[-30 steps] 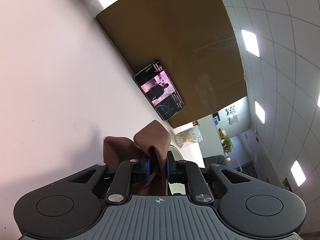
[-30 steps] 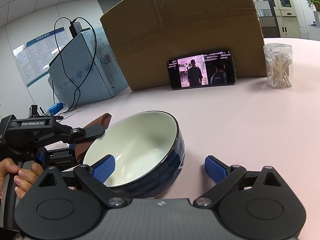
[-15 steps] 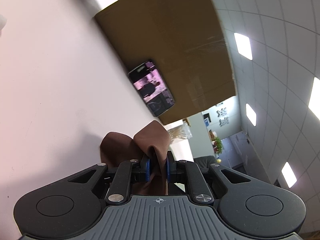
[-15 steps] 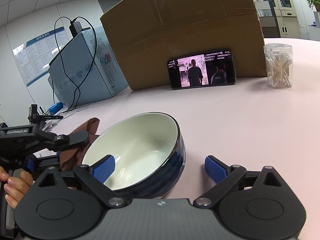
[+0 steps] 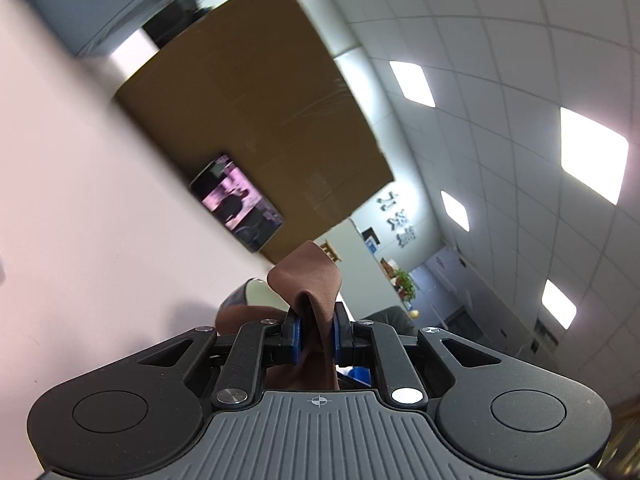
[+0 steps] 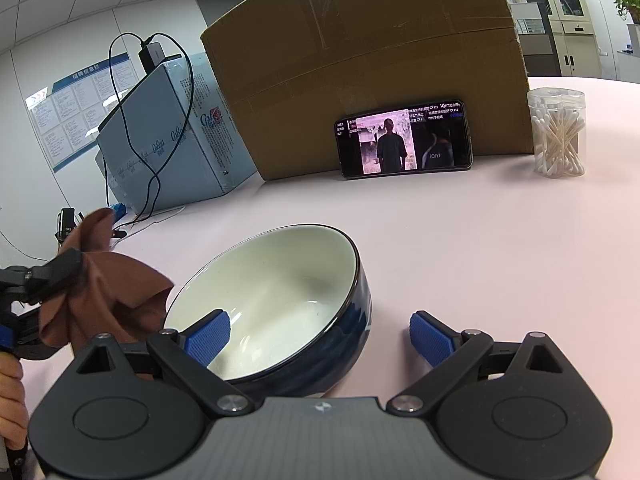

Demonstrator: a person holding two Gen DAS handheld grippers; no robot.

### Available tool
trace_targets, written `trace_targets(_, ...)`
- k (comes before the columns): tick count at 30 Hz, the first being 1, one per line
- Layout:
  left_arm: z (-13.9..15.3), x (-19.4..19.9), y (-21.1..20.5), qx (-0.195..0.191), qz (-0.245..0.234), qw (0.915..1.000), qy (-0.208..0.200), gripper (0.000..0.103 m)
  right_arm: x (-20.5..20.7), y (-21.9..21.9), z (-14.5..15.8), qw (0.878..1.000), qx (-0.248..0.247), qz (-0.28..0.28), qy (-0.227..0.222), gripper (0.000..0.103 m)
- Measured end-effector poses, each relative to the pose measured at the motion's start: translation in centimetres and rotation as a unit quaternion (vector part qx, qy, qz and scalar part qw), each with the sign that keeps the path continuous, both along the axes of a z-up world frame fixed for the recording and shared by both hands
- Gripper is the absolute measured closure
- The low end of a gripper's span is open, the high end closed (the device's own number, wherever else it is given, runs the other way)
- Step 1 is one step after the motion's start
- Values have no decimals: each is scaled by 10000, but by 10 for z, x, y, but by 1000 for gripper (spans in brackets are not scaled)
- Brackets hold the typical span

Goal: Clean bowl

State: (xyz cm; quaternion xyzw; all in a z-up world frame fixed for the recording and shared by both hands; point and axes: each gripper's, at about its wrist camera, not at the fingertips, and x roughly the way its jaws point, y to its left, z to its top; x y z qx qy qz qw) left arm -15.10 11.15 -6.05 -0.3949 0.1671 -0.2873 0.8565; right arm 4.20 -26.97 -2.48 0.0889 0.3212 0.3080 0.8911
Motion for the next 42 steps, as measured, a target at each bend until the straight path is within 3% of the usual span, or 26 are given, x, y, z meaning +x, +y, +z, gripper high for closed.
trace_targets(5,21,-7,-7,238,-150,9967,-758,90,0,0,0,10000,0,0,-1,5)
trace_targets(11,36,-15,-30,1472,-341,9845,-889,90,0,0,0,10000,3,0,0,5)
trace_targets(13,50,-8,-55,1946,-461,9752,-943,90,0,0,0,10000,3,-1,0,5)
trace_targets(15,58,-14,-70,2593,-607,9582,-1050,90,0,0,0,10000,2,-1,-1,5)
trace_targets(21,68,-17,-101,3820,-1022,9116,-1125,89,0,0,0,10000,-1,0,-7,5)
trace_targets(25,76,5,-117,3969,-1032,9038,-1224,89,-1,-1,0,10000,-12,1,-10,5)
trace_targets(30,93,50,-140,3615,-1187,9058,-1867,89,-1,0,0,10000,-21,2,-19,5)
trace_targets(40,81,58,-150,4141,-1506,8857,-1464,88,-2,0,0,10000,-18,5,-14,5)
trace_targets(41,81,59,-151,4207,-1464,8841,-1416,81,-2,1,0,10000,-20,5,-14,5)
trace_targets(42,80,60,-152,4256,-1416,8832,-1373,65,-2,1,0,10000,-22,6,-15,5)
